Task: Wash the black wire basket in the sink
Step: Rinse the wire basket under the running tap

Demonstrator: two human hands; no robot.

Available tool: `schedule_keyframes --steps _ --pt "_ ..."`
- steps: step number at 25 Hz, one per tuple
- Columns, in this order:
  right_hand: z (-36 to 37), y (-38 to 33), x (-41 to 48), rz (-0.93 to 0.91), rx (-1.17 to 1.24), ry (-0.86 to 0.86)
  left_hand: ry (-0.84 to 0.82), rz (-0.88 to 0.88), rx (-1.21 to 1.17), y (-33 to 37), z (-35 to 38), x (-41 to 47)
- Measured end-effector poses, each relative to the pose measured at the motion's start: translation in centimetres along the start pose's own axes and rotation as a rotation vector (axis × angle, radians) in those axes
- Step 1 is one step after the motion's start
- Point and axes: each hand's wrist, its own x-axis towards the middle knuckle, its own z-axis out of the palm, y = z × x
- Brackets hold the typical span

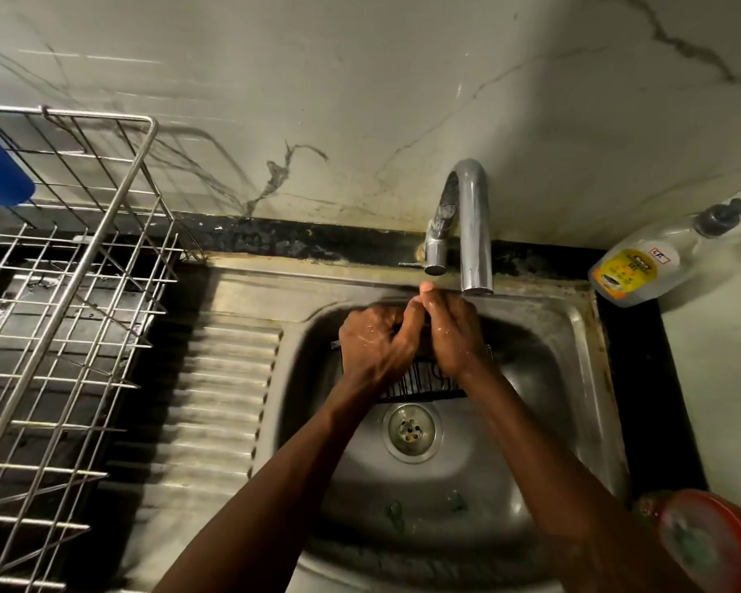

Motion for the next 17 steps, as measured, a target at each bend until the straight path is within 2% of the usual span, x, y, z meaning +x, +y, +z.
schedule_keyframes --steps 1,4,6,8,10,11,13,14,17 --pt "-0.3 1.0 0.6 0.007 -0.047 -0.002 0.018 -0.011 -0.018 -0.7 0.0 0.1" --pt "-1.9 7.7 0.5 0.229 -0.121 0.039 0.006 -0.008 -0.126 -2.4 -1.3 -0.6" --pt "-2.5 9.6 0.9 0.301 -0.104 0.075 0.012 0.017 -0.062 -2.3 -1.3 -0.2" --pt "-1.5 7.1 1.4 0.223 -0.097 0.049 0.031 -0.025 -0.063 -1.6 -1.1 0.4" --pt "0.9 2.3 1.2 0.051 -0.028 -0.021 0.057 -0.021 -0.049 -1.3 -0.5 0.8" --pt "1.8 0.5 0.4 -0.024 -0.076 -0.013 0.060 -0.020 -0.049 -1.8 -0.3 0.8" --pt "2.5 1.2 -0.8 -0.116 -0.152 0.032 0.041 0.004 -0.061 -3.0 -0.7 0.1" --pt "1.9 2.6 -1.2 -0.087 -0.155 0.051 0.024 0.001 -0.064 -3.6 -1.0 -0.4" --pt "-2.3 9.1 -1.8 0.182 -0.257 0.082 -0.071 0.059 -0.124 -3.7 -1.2 -1.7"
